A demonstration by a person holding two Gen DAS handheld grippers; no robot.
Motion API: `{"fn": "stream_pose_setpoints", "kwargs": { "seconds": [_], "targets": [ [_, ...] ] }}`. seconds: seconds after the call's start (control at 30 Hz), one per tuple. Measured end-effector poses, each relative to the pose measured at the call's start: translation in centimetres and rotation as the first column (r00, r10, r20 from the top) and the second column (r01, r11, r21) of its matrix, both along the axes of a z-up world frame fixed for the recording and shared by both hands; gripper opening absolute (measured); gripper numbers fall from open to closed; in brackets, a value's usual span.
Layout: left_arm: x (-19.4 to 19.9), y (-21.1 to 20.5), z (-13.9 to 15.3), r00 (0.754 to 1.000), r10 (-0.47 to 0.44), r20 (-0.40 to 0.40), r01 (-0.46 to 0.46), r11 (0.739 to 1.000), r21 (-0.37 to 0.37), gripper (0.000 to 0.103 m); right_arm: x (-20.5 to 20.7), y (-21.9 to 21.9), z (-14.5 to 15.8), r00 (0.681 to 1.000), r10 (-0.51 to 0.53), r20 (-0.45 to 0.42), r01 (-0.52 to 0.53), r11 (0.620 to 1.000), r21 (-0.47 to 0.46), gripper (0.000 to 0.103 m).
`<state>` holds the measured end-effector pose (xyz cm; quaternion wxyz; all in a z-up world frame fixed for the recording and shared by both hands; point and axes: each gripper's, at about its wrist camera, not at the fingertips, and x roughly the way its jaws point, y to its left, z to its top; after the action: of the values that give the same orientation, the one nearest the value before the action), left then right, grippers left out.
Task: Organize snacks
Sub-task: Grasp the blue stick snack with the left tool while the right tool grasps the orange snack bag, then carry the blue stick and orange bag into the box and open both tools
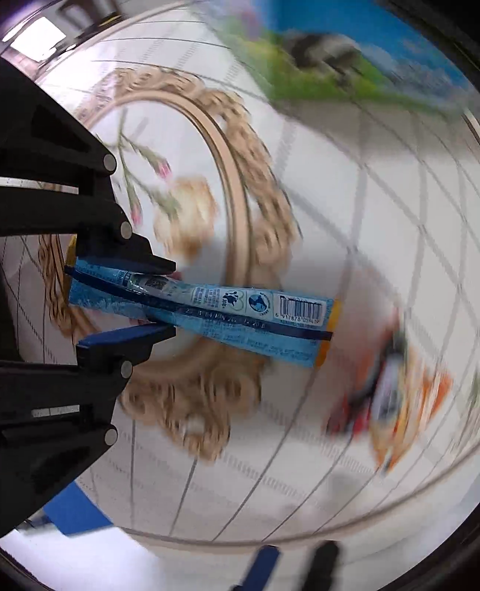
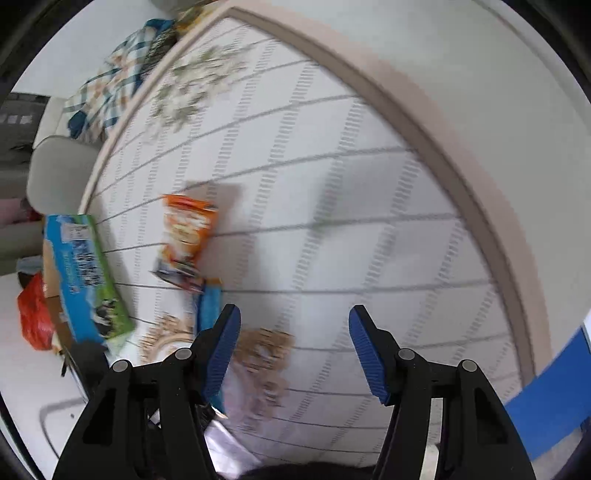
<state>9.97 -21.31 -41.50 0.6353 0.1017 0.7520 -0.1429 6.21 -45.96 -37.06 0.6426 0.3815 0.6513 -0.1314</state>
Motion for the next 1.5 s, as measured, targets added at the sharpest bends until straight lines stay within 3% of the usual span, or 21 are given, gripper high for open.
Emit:
{"fn": "stream_pose_setpoints", "kwargs": {
  "seconds": [0.17, 0.3, 0.37, 0.5, 0.7, 0.87, 1.07, 1.23, 1.33, 1.5],
  "targets": [
    [1.3, 3.5, -1.6, 0.99, 0.134, -0.039, -0.135, 0.991, -0.019, 0.025, 6.7, 3.5, -1.9, 0.999, -0.038, 0.013, 0.037, 0.997, 0.064, 0.064],
    [1.6, 4.8, -1.6, 0.986, 0.163, -0.026, -0.164, 0.986, -0.038, 0.021, 10.8, 6.0, -4.4, 0.997, 0.02, -0.079, -0.019, 1.0, 0.011, 0.063],
    [1.7, 5.1, -1.2, 0.989, 0.148, -0.008, -0.148, 0.988, -0.052, 0.015, 11.5, 6.7, -5.1, 0.993, 0.043, -0.109, -0.046, 0.999, -0.02, 0.036],
    [2.0, 7.5, 1.2, 0.987, 0.157, 0.024, -0.153, 0.983, -0.098, 0.013, 11.4, 8.1, -4.5, 0.989, 0.115, -0.096, -0.12, 0.991, -0.051, 0.025],
    [3.0, 9.5, 4.1, 0.982, 0.182, 0.05, -0.171, 0.97, -0.173, 0.012, 10.2, 9.7, -1.9, 0.978, 0.208, -0.033, -0.21, 0.975, -0.078, 0.024],
    [3.9, 10.7, 9.0, 0.979, 0.186, 0.088, -0.162, 0.959, -0.231, 0.012, 8.8, 10.4, 1.5, 0.97, 0.241, 0.034, -0.238, 0.969, -0.066, 0.024],
    [4.0, 10.2, 14.2, 0.969, 0.206, 0.14, -0.154, 0.937, -0.315, 0.012, 8.0, 12.6, 6.6, 0.947, 0.293, 0.127, -0.287, 0.956, -0.07, 0.024],
    [5.4, 13.2, 18.5, 0.95, 0.241, 0.2, -0.158, 0.921, -0.357, 0.012, 8.2, 15.7, 11.7, 0.914, 0.344, 0.214, -0.336, 0.939, -0.073, 0.024],
    [7.0, 16.9, 21.0, 0.929, 0.266, 0.259, -0.168, 0.923, -0.346, 0.012, 9.2, 18.5, 13.9, 0.891, 0.379, 0.249, -0.371, 0.925, -0.08, 0.024],
    [10.2, 22.9, 22.5, 0.901, 0.283, 0.329, -0.192, 0.94, -0.281, 0.012, 12.3, 25.0, 15.4, 0.855, 0.439, 0.278, -0.429, 0.898, -0.099, 0.024]
  ]
}}
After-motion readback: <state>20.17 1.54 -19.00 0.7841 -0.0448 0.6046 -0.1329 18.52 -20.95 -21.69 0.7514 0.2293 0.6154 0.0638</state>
